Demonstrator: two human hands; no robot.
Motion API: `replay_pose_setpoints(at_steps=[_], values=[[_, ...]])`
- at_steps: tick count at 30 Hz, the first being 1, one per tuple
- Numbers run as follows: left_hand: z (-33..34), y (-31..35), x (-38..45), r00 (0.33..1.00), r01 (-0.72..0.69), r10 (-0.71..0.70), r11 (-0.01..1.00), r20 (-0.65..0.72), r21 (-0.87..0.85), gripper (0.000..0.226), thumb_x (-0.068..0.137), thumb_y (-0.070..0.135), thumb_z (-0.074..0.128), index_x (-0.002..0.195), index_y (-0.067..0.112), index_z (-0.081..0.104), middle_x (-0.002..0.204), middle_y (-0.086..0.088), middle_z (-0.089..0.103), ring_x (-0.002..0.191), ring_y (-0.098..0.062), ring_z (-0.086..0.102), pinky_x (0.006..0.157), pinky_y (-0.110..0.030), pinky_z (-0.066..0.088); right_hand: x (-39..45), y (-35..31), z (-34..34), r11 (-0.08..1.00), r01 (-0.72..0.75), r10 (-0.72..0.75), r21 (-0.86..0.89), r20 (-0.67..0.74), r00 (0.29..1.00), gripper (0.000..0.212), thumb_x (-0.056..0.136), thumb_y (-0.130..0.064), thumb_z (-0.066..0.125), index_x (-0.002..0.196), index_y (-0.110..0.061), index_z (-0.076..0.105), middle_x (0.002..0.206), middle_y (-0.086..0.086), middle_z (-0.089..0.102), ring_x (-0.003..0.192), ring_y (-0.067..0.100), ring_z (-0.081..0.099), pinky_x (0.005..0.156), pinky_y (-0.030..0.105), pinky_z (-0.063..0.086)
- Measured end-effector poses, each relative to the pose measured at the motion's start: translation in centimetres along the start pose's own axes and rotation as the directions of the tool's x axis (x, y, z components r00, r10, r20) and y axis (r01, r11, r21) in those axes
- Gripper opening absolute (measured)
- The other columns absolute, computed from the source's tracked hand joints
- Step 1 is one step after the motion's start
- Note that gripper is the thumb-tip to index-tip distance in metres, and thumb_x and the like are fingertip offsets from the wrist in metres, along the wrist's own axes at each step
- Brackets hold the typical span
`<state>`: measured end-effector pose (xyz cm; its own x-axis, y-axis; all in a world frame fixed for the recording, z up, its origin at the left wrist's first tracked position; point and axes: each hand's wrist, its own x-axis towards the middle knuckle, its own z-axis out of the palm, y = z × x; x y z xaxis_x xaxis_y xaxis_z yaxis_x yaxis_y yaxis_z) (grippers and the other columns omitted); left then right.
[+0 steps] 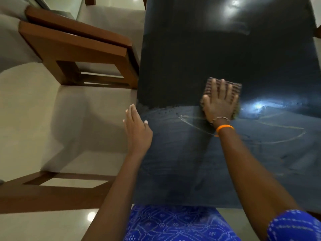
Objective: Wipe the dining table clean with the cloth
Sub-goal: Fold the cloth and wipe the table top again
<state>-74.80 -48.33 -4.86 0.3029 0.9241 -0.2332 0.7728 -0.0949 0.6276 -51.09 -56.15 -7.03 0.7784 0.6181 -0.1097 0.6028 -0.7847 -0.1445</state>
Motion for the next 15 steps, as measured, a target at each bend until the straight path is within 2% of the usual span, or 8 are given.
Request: replay_pose_setpoints(at_steps=[2, 4, 6, 8, 9, 11, 15], values=[[-0.8, -1.1, -0.3, 0.998, 0.031, -0.027, 0.997, 0.063, -0.067, 0.063, 0.094, 0.006, 0.042, 0.147, 0.01, 0.009, 0.156, -0.01, 0.014, 0.145, -0.023, 0.008, 0.118, -0.036, 0.009, -1.3, -5.6, 1.1, 0.989, 0.146, -0.145, -0.006, 0.026, 0.989, 0.063, 0.093, -0.041, 0.038, 0.149, -0.031, 0.01, 0.16, 0.003, 0.005, 0.147, 0.028, 0.001, 0.115, 0.055, -0.003], [-1.7, -2.1, -0.6, 0.993, 0.028, -0.019, 0.996, 0.113, -0.083, 0.058, 0.095, 0.001, 0.036, 0.147, 0.008, 0.012, 0.155, -0.012, 0.017, 0.144, -0.024, 0.01, 0.118, -0.035, 0.011, -3.3, -11.7, 2.0, 0.951, 0.307, -0.308, 0.021, 0.067, 0.949, 0.064, 0.092, -0.043, 0.037, 0.149, -0.032, 0.011, 0.16, 0.003, 0.005, 0.147, 0.029, 0.0, 0.114, 0.054, -0.006], [-2.4, -2.8, -0.9, 0.993, -0.012, 0.023, 0.995, 0.115, -0.096, 0.055, 0.091, -0.007, 0.033, 0.145, 0.002, 0.021, 0.151, -0.018, 0.026, 0.141, -0.028, 0.019, 0.116, -0.033, 0.017, -5.9, -16.5, 2.9, 0.875, 0.481, -0.484, 0.054, 0.118, 0.867, 0.063, 0.09, -0.042, 0.038, 0.148, -0.032, 0.015, 0.16, 0.002, 0.007, 0.147, 0.029, 0.001, 0.114, 0.053, -0.007], [-3.0, -3.6, -1.5, 0.996, -0.03, 0.039, 0.993, 0.076, -0.115, 0.051, 0.088, -0.011, 0.033, 0.138, 0.0, 0.034, 0.139, -0.02, 0.04, 0.13, -0.031, 0.036, 0.105, -0.021, 0.027, -8.2, -18.5, 3.5, 0.793, 0.607, -0.605, 0.048, 0.173, 0.777, 0.06, 0.09, -0.041, 0.039, 0.147, -0.031, 0.023, 0.159, 0.001, 0.012, 0.147, 0.027, 0.004, 0.114, 0.053, -0.004], [-3.2, -3.9, -1.9, 0.997, -0.013, 0.021, 0.993, 0.069, -0.114, 0.05, 0.089, -0.009, 0.033, 0.138, 0.002, 0.035, 0.138, -0.018, 0.041, 0.129, -0.029, 0.039, 0.098, -0.015, 0.026, -8.8, -18.4, 3.7, 0.772, 0.635, -0.631, 0.042, 0.179, 0.755, 0.059, 0.091, -0.041, 0.039, 0.147, -0.03, 0.024, 0.159, 0.0, 0.014, 0.147, 0.026, 0.005, 0.114, 0.051, -0.003], [-3.5, -4.3, -2.5, 0.995, 0.036, -0.026, 0.994, 0.091, -0.105, 0.053, 0.092, -0.006, 0.033, 0.143, 0.005, 0.026, 0.145, -0.014, 0.033, 0.133, -0.025, 0.034, 0.098, -0.016, 0.024, -8.9, -17.1, 3.6, 0.768, 0.639, -0.638, 0.042, 0.15, 0.756, 0.059, 0.093, -0.042, 0.036, 0.148, -0.03, 0.021, 0.159, -0.003, 0.015, 0.147, 0.023, 0.007, 0.115, 0.048, -0.002], [-3.2, -3.9, -2.8, 0.988, 0.021, -0.001, 0.992, 0.157, -0.124, 0.054, 0.093, -0.005, 0.032, 0.145, 0.006, 0.023, 0.146, -0.014, 0.033, 0.133, -0.025, 0.034, 0.105, -0.023, 0.026, -7.5, -11.5, 2.3, 0.83, 0.557, -0.557, 0.035, 0.097, 0.825, 0.058, 0.093, -0.043, 0.033, 0.148, -0.033, 0.016, 0.159, -0.007, 0.013, 0.147, 0.02, 0.007, 0.117, 0.045, 0.002]])
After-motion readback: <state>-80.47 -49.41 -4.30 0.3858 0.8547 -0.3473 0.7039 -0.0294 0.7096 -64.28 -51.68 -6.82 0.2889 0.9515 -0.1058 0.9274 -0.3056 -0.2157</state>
